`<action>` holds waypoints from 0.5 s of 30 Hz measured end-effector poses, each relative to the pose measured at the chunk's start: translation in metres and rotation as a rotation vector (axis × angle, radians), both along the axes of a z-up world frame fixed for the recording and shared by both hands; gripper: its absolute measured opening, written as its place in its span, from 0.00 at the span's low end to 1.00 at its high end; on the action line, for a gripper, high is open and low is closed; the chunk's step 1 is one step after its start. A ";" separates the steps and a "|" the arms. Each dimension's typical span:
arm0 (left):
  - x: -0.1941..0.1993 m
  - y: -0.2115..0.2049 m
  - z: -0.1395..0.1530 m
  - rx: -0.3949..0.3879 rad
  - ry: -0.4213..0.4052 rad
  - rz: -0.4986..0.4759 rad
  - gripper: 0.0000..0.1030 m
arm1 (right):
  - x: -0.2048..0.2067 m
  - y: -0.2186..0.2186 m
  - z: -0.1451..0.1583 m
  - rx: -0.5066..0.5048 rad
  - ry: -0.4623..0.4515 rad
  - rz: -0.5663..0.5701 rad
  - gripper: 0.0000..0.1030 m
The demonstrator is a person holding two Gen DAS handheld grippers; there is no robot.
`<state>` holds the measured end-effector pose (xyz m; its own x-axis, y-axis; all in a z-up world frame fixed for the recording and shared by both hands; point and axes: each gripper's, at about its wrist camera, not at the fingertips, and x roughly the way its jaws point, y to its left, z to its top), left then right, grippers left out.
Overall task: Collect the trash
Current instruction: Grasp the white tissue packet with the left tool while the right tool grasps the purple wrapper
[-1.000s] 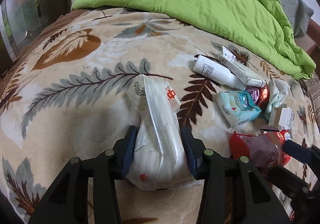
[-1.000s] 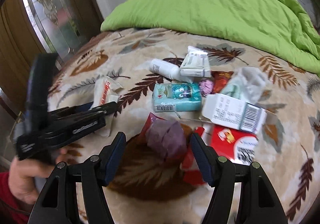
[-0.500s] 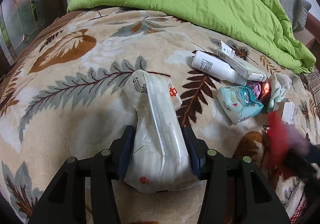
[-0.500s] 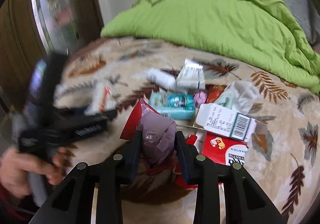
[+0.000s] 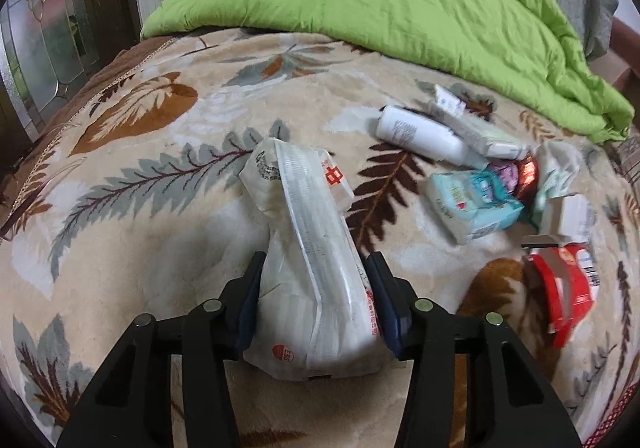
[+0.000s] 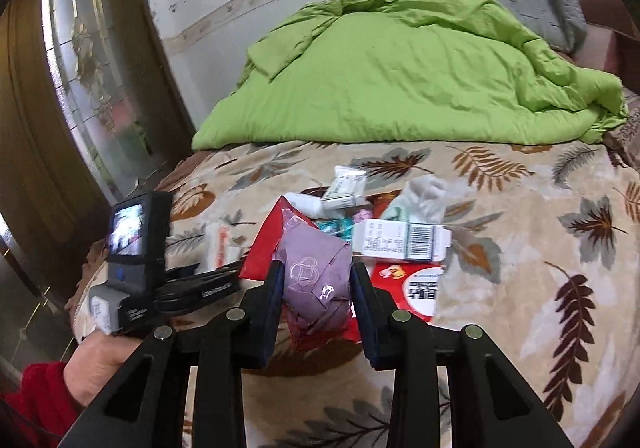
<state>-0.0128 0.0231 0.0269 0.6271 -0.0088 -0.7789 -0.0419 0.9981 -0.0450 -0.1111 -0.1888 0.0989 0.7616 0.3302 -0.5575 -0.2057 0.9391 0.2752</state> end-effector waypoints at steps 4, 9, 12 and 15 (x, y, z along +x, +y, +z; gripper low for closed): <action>-0.015 -0.006 0.016 -0.007 -0.084 -0.030 0.47 | 0.002 -0.009 -0.001 -0.001 0.001 -0.056 0.35; -0.038 -0.028 0.034 0.033 -0.184 -0.103 0.47 | 0.004 -0.016 -0.002 -0.008 -0.003 -0.102 0.35; -0.045 -0.042 0.039 0.075 -0.222 -0.148 0.47 | 0.006 -0.020 -0.003 -0.004 0.004 -0.119 0.35; -0.049 -0.053 0.040 0.111 -0.242 -0.185 0.47 | 0.009 -0.023 -0.005 0.005 0.015 -0.127 0.35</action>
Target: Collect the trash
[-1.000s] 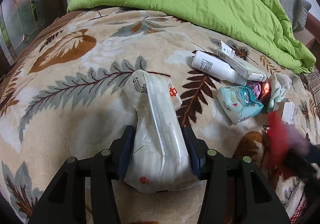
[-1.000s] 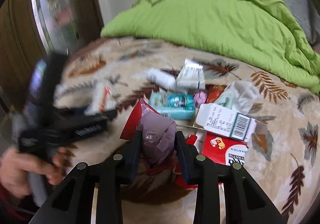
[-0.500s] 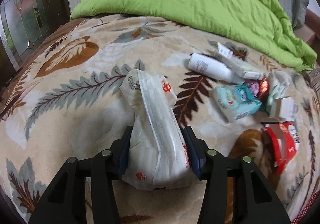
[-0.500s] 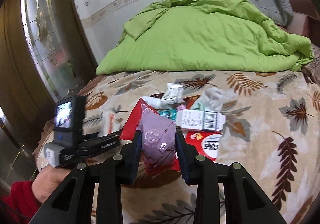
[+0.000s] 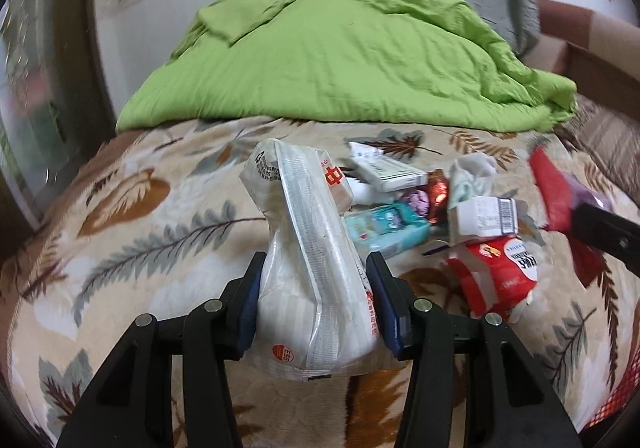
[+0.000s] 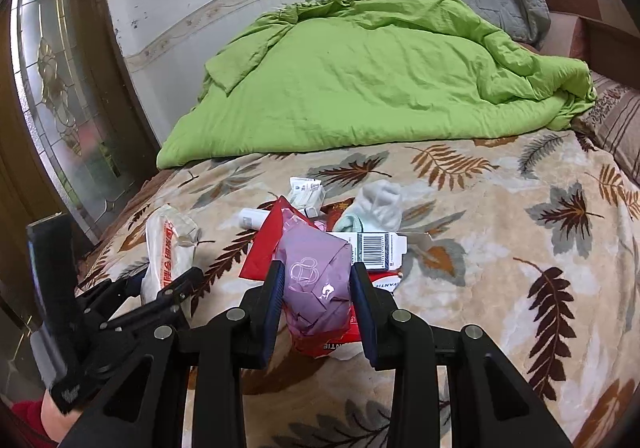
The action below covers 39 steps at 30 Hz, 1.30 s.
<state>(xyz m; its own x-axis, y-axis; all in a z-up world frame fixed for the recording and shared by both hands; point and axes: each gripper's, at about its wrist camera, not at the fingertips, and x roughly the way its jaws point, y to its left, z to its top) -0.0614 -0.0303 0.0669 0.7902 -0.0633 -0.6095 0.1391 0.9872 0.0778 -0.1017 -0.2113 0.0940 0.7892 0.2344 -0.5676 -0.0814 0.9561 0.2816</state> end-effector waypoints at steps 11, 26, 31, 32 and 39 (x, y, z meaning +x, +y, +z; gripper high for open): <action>-0.003 -0.013 0.001 0.050 -0.027 -0.033 0.47 | 0.007 -0.001 -0.004 0.024 0.019 0.001 0.35; -0.003 -0.012 0.000 0.069 -0.033 -0.037 0.47 | 0.007 -0.003 -0.005 0.045 0.022 -0.008 0.35; -0.003 -0.013 0.000 0.071 -0.034 -0.038 0.47 | 0.007 -0.004 -0.004 0.045 0.021 -0.007 0.35; -0.003 -0.013 0.000 0.071 -0.034 -0.038 0.47 | 0.007 -0.004 -0.004 0.045 0.021 -0.007 0.35; -0.003 -0.014 0.000 0.071 -0.035 -0.038 0.47 | 0.007 -0.004 -0.004 0.046 0.022 -0.006 0.35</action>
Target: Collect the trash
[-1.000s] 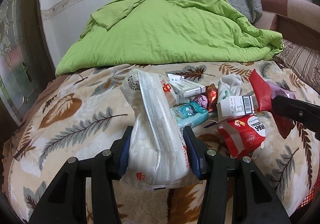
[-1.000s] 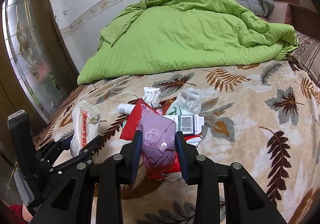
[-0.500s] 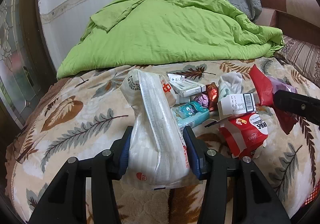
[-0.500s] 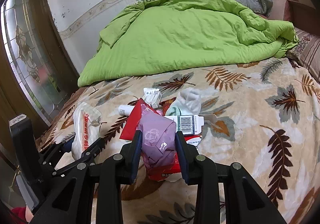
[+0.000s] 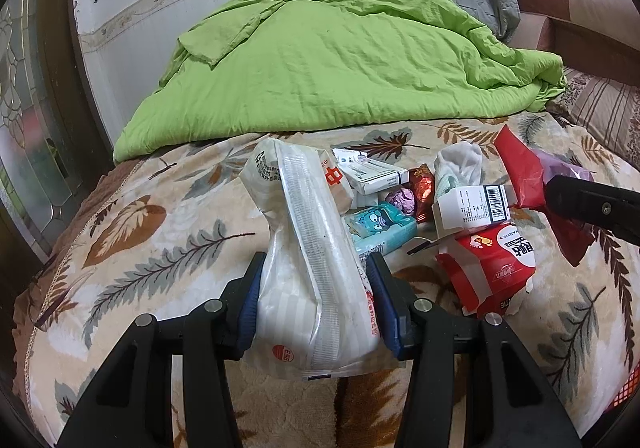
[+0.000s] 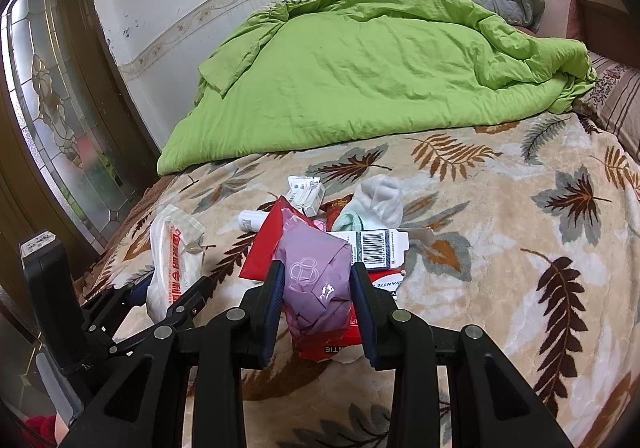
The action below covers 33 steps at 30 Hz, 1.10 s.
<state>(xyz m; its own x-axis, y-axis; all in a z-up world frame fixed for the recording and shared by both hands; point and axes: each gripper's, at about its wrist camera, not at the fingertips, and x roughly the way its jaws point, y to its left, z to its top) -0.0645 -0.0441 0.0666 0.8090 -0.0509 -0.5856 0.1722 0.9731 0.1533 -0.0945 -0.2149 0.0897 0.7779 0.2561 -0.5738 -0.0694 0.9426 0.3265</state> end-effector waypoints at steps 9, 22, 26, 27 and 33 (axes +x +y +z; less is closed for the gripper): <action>0.000 -0.003 -0.001 0.001 -0.002 -0.004 0.47 | 0.000 0.000 0.000 0.000 -0.001 0.000 0.35; -0.001 -0.004 -0.001 0.003 -0.004 -0.006 0.47 | 0.000 0.000 0.000 0.001 0.000 0.001 0.35; -0.001 -0.004 -0.001 0.003 -0.004 -0.007 0.47 | -0.001 0.000 0.001 0.002 -0.001 0.001 0.35; -0.001 -0.004 -0.001 0.002 -0.004 -0.007 0.47 | 0.000 0.000 0.001 0.002 -0.002 0.002 0.35; -0.001 -0.007 0.000 0.004 -0.008 -0.009 0.47 | -0.001 -0.001 0.001 0.004 -0.001 0.001 0.35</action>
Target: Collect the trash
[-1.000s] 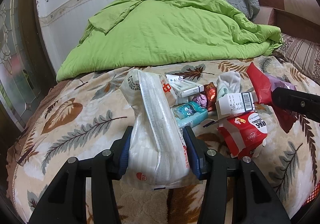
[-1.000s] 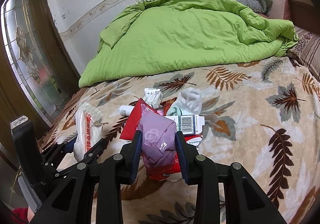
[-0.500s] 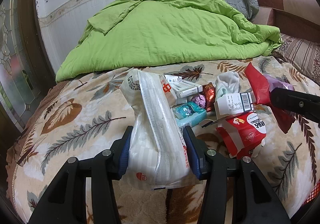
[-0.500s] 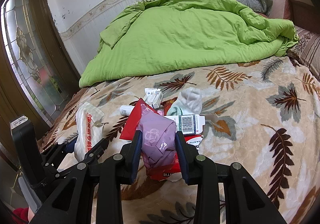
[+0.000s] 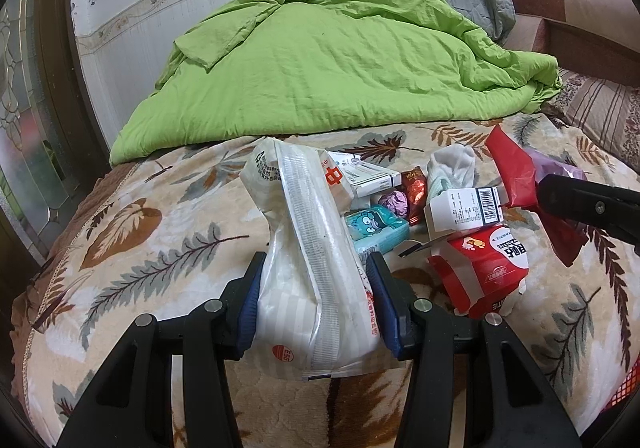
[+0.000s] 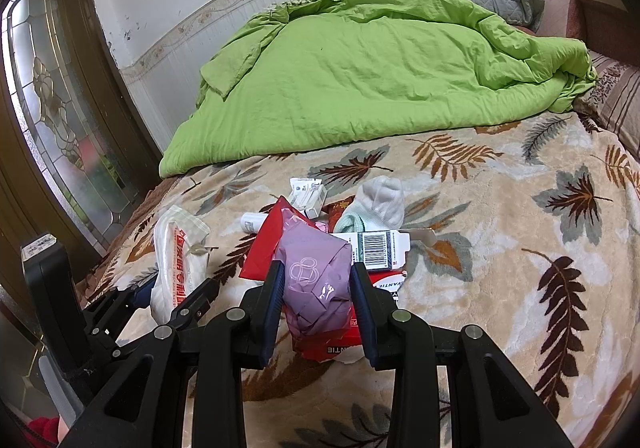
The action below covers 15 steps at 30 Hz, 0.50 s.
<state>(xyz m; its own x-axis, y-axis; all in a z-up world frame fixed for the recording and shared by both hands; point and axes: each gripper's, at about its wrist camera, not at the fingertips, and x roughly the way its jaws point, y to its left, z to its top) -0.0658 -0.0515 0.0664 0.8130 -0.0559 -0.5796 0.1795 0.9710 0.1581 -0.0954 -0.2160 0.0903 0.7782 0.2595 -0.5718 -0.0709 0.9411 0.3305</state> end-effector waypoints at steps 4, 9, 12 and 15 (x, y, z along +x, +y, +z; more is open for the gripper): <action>0.001 -0.006 0.001 -0.001 -0.007 -0.011 0.47 | 0.000 0.002 0.001 0.014 0.000 -0.004 0.35; -0.006 -0.015 0.004 -0.013 -0.011 -0.032 0.47 | -0.008 -0.004 0.006 0.064 -0.007 -0.020 0.35; -0.014 -0.019 0.006 -0.020 -0.012 -0.049 0.47 | -0.020 -0.011 0.011 0.091 -0.023 -0.029 0.35; -0.022 -0.025 0.007 -0.016 -0.015 -0.065 0.47 | -0.033 -0.019 0.013 0.120 -0.025 -0.030 0.35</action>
<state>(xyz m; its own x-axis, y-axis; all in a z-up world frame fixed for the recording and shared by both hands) -0.0879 -0.0762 0.0732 0.8160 -0.1179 -0.5660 0.2398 0.9598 0.1458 -0.1286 -0.2346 0.1034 0.8004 0.3014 -0.5181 -0.0530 0.8966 0.4397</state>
